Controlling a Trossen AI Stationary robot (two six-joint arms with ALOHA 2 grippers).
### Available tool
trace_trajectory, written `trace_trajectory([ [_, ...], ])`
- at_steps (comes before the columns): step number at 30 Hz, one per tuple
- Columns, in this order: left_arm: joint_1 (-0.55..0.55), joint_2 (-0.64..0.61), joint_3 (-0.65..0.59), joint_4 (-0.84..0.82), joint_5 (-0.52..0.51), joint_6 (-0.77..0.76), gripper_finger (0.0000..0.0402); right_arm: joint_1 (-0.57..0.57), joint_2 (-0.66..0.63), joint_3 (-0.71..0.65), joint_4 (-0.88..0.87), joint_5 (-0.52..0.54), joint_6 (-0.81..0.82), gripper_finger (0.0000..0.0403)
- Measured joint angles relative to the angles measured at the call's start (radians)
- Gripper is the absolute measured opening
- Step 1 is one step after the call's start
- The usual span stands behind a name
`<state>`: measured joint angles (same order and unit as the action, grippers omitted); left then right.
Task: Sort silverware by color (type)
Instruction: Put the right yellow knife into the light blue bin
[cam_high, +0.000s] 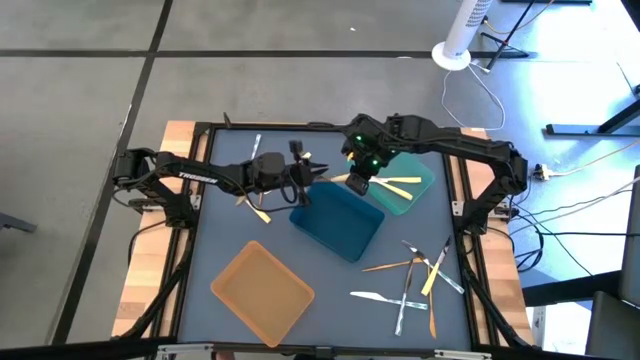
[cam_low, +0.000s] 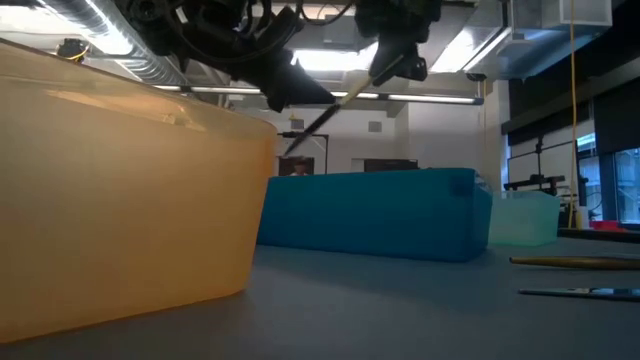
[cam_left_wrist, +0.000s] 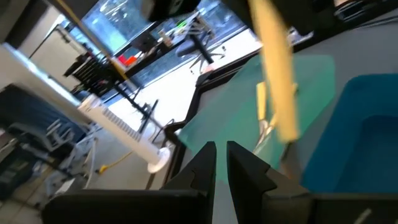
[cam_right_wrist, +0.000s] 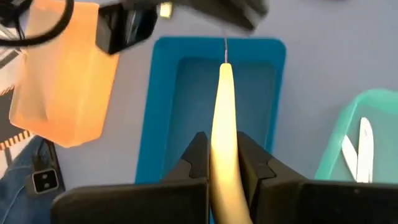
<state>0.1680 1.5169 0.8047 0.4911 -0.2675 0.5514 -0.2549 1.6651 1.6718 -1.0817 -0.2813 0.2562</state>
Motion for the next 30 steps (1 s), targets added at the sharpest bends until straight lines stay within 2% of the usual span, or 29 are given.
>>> trace_trajectory([
  [8,0.000,0.000,0.000,-0.001,-0.030,0.001,0.0032,-0.003,-0.061,0.000,-0.107,0.041,0.001,0.0020],
  [21,0.000,0.000,0.000,-0.004,-0.031,0.000,0.0032,-0.079,-0.282,-0.006,-0.213,0.114,0.013,0.0025],
  [25,0.000,0.000,0.000,-0.005,-0.031,0.000,0.0032,-0.096,-0.367,-0.080,-0.210,0.133,0.035,0.0029],
  [30,0.000,0.000,0.000,-0.005,-0.031,-0.001,0.0032,-0.121,-0.487,-0.271,-0.127,0.190,0.090,0.0020],
])
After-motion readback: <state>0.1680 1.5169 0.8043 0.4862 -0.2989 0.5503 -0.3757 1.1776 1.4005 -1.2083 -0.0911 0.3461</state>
